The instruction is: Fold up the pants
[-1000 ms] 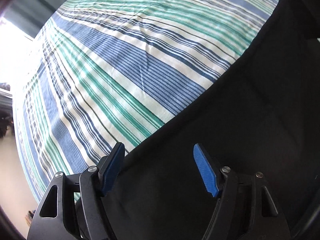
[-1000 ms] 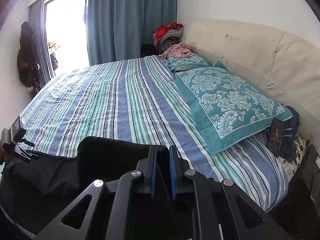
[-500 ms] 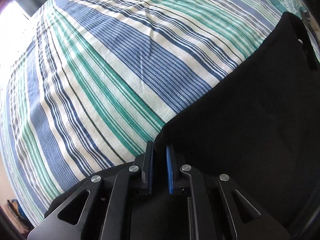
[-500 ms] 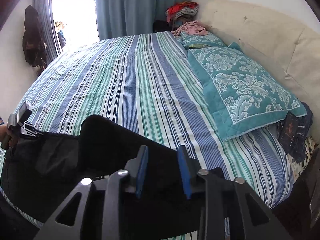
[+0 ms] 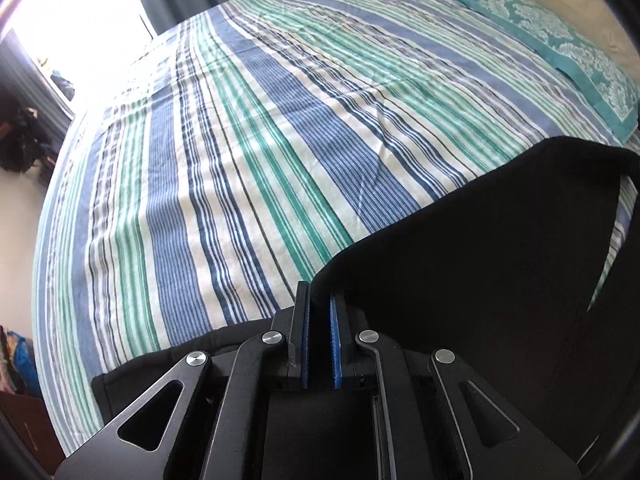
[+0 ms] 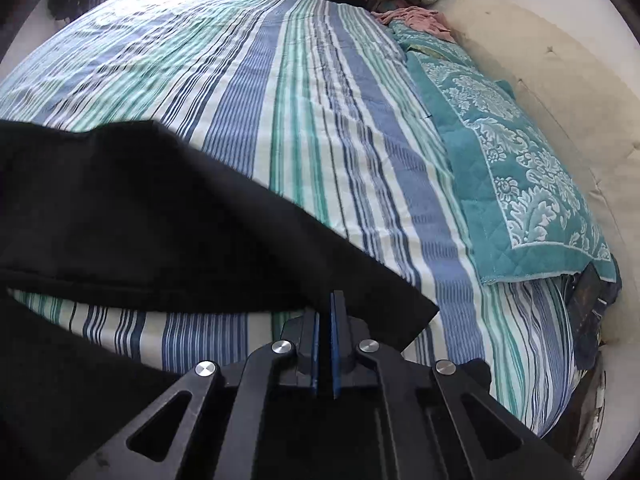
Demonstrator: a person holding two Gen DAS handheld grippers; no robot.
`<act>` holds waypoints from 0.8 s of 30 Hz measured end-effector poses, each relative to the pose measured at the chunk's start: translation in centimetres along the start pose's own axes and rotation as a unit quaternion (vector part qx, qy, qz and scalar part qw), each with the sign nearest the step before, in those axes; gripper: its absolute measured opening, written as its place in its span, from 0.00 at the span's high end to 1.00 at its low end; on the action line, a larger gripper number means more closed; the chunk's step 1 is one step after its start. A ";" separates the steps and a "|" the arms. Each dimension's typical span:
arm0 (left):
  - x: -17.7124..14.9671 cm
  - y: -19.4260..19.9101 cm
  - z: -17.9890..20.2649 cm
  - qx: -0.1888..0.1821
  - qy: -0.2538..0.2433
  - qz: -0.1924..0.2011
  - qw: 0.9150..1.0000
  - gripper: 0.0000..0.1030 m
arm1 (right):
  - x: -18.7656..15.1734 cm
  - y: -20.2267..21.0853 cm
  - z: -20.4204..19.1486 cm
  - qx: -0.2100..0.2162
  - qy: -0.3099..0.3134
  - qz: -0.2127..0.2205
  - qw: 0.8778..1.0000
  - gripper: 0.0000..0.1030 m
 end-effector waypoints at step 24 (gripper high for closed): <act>-4.8 4.1 -11.1 0.157 0.265 0.064 0.949 0.16 | 21.8 -8.9 4.2 0.315 -0.221 -0.008 0.923 0.12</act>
Point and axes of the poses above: each gripper's, at about its wrist camera, not at the fingertips, and y roughly against the way its jaws point, z to its right, x to its top, the point moved 1 cm from there along -y, roughly the way its jaws point, and after that the axes turned 3 degrees about x, right-handed, at the moved point
